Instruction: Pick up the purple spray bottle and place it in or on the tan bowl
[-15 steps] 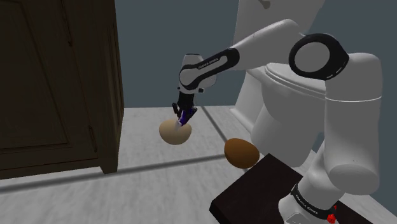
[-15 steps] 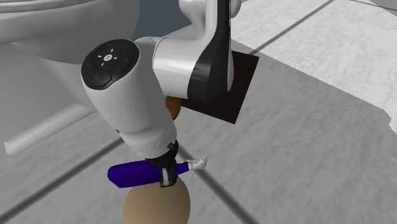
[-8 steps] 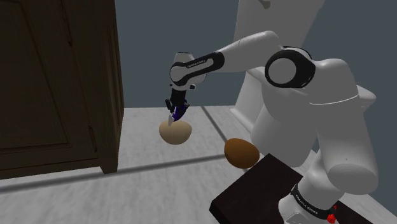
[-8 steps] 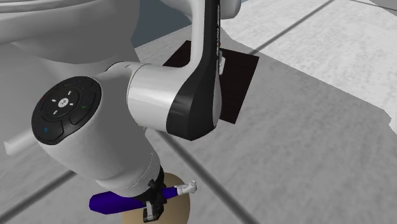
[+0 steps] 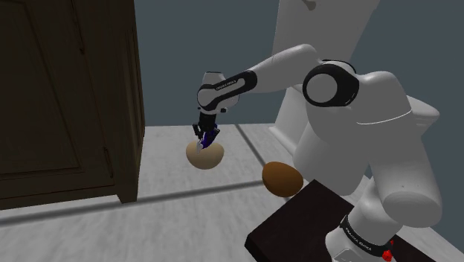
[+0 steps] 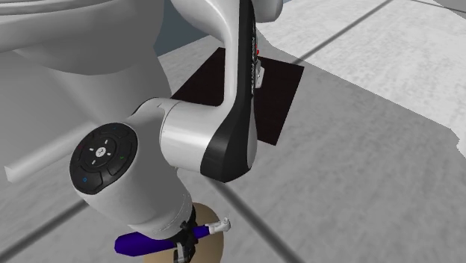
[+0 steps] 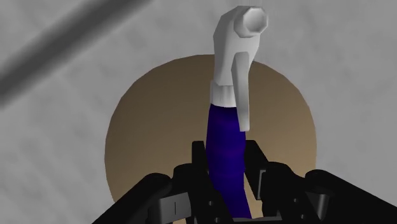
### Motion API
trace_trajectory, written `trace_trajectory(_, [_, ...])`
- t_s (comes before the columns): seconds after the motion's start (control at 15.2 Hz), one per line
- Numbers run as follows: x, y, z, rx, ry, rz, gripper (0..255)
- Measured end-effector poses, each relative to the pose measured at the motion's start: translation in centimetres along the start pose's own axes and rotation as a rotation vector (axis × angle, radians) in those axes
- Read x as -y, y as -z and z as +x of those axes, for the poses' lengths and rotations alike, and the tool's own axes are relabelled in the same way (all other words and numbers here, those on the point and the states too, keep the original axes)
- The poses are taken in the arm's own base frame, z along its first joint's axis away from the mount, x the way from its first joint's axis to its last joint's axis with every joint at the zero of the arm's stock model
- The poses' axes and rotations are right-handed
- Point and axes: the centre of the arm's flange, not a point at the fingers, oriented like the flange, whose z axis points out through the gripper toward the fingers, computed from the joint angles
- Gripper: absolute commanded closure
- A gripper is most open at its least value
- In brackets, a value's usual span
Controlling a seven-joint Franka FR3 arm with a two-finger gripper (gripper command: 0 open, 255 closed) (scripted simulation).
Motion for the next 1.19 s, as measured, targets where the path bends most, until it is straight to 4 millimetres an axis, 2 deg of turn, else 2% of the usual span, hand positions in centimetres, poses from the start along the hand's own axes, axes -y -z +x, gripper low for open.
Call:
trace_trajectory(0.26, [0.0,-1.8,0.2,-0.001,0.000,0.000,255])
trace_trajectory(0.66, [0.0,-2.2,0.2,-0.001,0.000,0.001,255])
trace_trajectory(0.73, [0.0,-2.2,0.2,-0.001,0.000,0.001,0])
trace_trajectory(1.12, [0.0,-2.2,0.2,0.000,0.000,0.001,0])
trace_trajectory(1.19, [0.1,-1.8,0.3,0.000,0.000,0.000,0])
